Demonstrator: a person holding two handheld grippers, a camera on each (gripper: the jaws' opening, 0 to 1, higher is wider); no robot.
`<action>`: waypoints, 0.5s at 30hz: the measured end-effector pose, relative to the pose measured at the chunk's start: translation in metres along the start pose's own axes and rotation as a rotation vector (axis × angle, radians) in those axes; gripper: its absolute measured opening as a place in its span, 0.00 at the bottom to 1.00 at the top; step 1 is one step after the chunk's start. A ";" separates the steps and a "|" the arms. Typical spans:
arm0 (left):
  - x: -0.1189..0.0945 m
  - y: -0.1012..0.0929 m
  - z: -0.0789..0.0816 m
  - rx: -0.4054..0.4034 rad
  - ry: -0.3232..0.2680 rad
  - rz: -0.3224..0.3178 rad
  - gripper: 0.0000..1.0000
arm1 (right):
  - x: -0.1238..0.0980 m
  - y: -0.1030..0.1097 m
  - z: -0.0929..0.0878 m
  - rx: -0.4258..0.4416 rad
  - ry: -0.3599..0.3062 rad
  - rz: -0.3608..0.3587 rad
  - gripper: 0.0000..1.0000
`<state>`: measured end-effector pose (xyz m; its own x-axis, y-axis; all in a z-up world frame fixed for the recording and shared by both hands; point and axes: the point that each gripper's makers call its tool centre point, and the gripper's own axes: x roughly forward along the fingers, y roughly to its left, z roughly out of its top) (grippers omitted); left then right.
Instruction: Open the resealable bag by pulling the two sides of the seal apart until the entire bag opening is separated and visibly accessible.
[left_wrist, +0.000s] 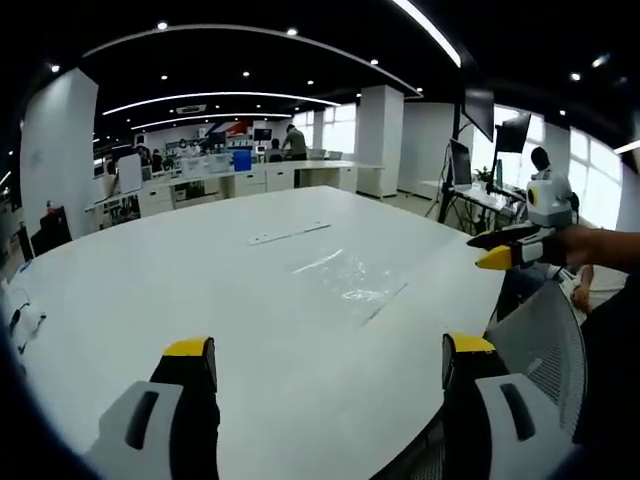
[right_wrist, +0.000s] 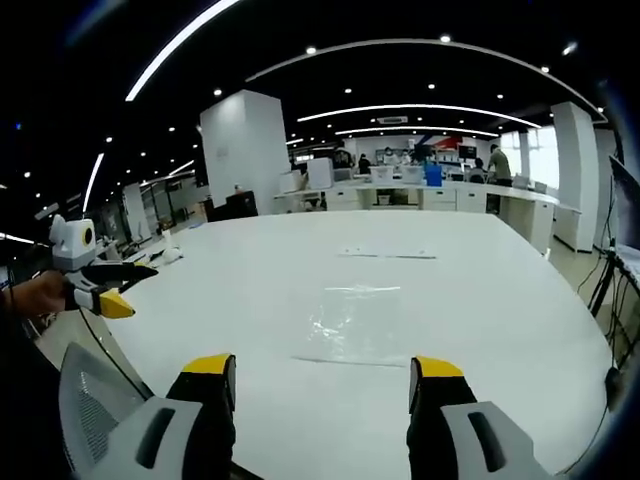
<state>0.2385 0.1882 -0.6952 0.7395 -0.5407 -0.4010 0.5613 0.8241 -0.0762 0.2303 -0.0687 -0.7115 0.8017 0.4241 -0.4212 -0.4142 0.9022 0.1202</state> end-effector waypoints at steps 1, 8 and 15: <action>0.000 0.000 0.000 -0.001 0.001 0.000 0.92 | -0.001 0.000 0.000 -0.004 -0.002 -0.005 0.70; -0.002 0.003 -0.002 -0.006 0.005 0.004 0.92 | -0.003 0.000 -0.005 0.008 0.006 0.000 0.69; -0.001 0.001 -0.001 -0.003 0.006 -0.001 0.91 | -0.002 0.001 -0.006 0.016 0.006 0.003 0.69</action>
<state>0.2383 0.1896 -0.6958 0.7367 -0.5407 -0.4061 0.5611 0.8239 -0.0793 0.2255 -0.0694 -0.7157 0.7979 0.4261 -0.4263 -0.4092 0.9023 0.1358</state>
